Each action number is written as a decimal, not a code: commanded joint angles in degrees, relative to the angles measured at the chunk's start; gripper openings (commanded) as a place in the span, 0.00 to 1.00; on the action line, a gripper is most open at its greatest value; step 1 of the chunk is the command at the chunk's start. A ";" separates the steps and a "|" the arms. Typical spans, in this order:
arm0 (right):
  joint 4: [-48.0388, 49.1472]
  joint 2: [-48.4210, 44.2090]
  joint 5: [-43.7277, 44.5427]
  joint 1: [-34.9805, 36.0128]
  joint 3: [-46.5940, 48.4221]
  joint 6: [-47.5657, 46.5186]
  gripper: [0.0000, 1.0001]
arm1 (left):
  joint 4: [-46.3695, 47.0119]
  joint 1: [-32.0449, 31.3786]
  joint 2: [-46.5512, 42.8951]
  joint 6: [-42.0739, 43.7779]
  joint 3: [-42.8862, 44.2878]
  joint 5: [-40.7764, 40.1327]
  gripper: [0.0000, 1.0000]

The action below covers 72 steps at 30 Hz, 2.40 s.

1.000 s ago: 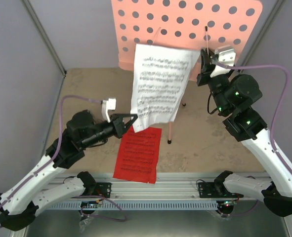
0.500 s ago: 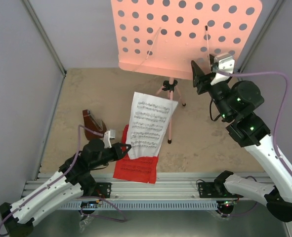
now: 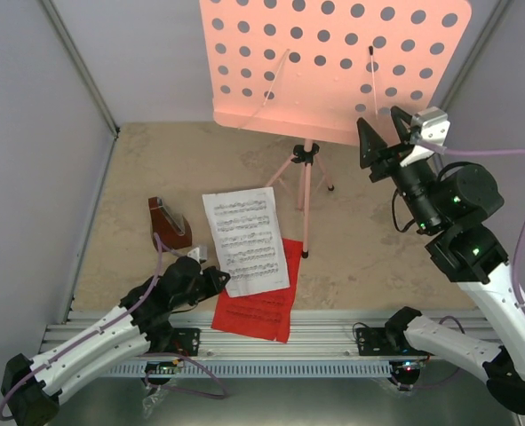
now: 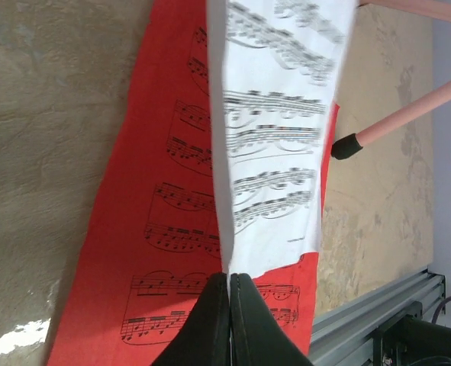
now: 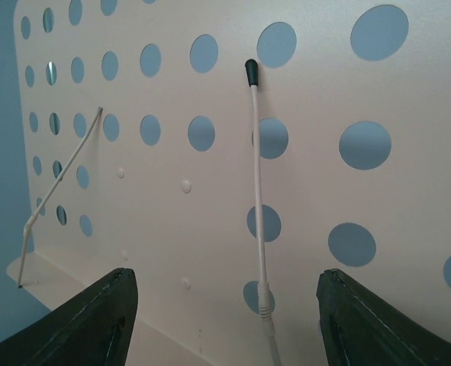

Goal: Pack up the instrument practice props

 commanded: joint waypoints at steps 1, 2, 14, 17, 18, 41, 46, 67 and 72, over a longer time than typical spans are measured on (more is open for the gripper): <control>-0.55 -1.71 -1.27 -0.23 -2.01 2.55 0.67 | -1.48 0.15 -0.10 -1.67 -1.32 -1.31 0.00; -0.58 -2.05 -1.71 -0.27 -2.33 2.88 0.67 | -1.55 0.16 -0.25 -1.86 -1.57 -1.30 0.00; -4.04 -9.84 -8.09 -0.27 -7.24 9.88 0.84 | -8.37 0.16 -2.67 0.75 8.78 -6.91 0.89; -5.29 -12.94 -8.18 -0.27 -11.29 12.79 0.87 | -11.40 0.16 -1.52 2.94 15.14 -9.19 0.99; -5.55 -14.05 -8.17 -0.27 -12.83 13.87 0.88 | -12.31 0.16 -0.91 3.91 17.33 -9.93 0.99; 4.21 -19.65 -4.26 -0.27 -47.55 29.53 0.91 | 35.91 -0.11 34.26 59.69 38.09 2.09 0.80; 4.75 -19.60 -4.31 -0.27 -49.83 30.34 0.91 | 38.15 -0.11 40.71 66.72 40.86 0.57 0.73; 5.98 -19.66 -5.40 -0.30 -53.61 32.18 0.91 | 38.80 -0.11 55.31 71.14 50.25 -5.97 0.37; 5.71 -20.10 -5.50 -0.31 -54.01 32.47 0.91 | 38.29 -0.11 56.93 72.55 51.55 -8.09 0.33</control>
